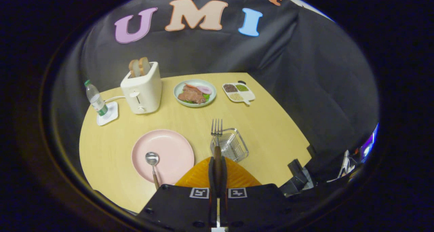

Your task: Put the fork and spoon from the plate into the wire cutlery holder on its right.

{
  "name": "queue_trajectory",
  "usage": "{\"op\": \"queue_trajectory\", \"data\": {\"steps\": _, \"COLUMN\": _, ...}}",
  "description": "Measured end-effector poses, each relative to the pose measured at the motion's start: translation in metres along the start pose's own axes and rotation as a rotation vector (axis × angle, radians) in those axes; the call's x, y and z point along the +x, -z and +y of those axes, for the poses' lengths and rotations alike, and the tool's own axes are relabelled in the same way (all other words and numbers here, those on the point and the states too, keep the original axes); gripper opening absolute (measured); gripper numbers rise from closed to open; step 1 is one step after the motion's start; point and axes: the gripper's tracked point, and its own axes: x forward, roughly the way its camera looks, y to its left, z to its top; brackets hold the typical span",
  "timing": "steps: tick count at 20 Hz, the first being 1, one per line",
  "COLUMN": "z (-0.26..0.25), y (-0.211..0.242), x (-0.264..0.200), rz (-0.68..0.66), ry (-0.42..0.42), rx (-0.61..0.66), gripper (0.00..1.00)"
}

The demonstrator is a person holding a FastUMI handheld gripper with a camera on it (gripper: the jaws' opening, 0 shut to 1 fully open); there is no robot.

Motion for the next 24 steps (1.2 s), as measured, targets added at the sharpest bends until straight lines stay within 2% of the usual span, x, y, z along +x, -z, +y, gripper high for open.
{"op": "queue_trajectory", "data": {"steps": 4, "z": -0.006, "y": 0.008, "x": 0.006, "rz": 0.104, "ry": 0.012, "rx": 0.134, "gripper": 0.07}}
{"op": "queue_trajectory", "data": {"steps": 7, "z": -0.017, "y": 0.011, "x": 0.014, "rz": 0.149, "ry": 0.045, "rx": 0.185, "gripper": 0.07}}
{"op": "queue_trajectory", "data": {"steps": 14, "z": -0.021, "y": 0.024, "x": 0.05, "rz": 0.313, "ry": 0.032, "rx": 0.172, "gripper": 0.07}}
{"op": "queue_trajectory", "data": {"steps": 16, "z": -0.021, "y": 0.028, "x": 0.057, "rz": 0.354, "ry": 0.021, "rx": 0.168, "gripper": 0.11}}
{"op": "queue_trajectory", "data": {"steps": 20, "z": -0.017, "y": 0.03, "x": 0.065, "rz": 0.385, "ry": -0.025, "rx": 0.173, "gripper": 0.11}}
{"op": "queue_trajectory", "data": {"steps": 24, "z": -0.022, "y": 0.024, "x": 0.076, "rz": 0.369, "ry": -0.041, "rx": 0.164, "gripper": 0.19}}
